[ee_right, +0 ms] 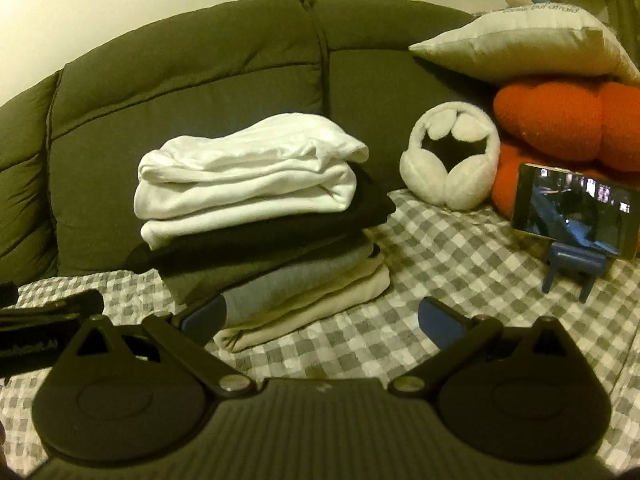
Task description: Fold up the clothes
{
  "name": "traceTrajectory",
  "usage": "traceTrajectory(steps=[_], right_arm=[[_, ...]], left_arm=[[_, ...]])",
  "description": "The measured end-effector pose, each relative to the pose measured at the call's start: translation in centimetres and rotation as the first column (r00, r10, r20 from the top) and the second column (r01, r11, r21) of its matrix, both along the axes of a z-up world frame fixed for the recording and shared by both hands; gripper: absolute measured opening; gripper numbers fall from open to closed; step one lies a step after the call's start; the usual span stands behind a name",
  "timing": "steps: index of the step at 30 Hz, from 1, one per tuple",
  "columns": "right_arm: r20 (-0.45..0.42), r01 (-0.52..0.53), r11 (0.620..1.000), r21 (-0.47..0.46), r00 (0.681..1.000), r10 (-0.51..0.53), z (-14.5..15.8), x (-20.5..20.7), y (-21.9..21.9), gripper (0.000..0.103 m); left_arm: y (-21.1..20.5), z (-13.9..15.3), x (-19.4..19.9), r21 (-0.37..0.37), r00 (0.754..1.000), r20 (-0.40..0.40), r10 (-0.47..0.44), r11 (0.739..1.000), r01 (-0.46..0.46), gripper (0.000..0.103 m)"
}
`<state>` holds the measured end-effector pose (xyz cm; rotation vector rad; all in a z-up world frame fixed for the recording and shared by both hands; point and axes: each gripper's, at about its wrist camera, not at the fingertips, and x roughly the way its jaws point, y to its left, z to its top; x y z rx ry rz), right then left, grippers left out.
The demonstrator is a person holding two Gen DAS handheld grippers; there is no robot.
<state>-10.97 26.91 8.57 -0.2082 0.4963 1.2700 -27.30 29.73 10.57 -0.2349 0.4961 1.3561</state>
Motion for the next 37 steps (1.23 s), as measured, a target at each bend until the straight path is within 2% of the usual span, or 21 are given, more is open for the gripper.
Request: traceTrajectory(steps=[5, 8, 17, 37], right_arm=[[0.101, 0.01, 1.0, 0.011, 0.995, -0.011, 0.3, -1.0, 0.1, 0.103], [0.119, 0.02, 1.0, 0.016, 0.993, -0.022, 0.2, -1.1, 0.1, 0.103], [0.113, 0.045, 0.999, 0.006, 0.993, -0.045, -0.2, -0.9, 0.4, 0.103], [0.101, 0.055, 0.998, -0.001, 0.993, -0.055, -0.6, -0.8, 0.5, 0.103]], left_arm=[[0.5, -0.4, 0.6, -0.016, 1.0, -0.015, 0.003, 1.0, -0.004, 0.102], [0.7, -0.5, 1.0, -0.018, 1.0, -0.02, 0.008, 1.0, -0.008, 0.102], [0.8, -1.5, 1.8, -0.038, 0.999, -0.041, -0.005, 0.999, 0.003, 0.102], [1.1, -1.5, 2.1, -0.038, 0.999, -0.041, 0.001, 0.999, -0.002, 0.102]])
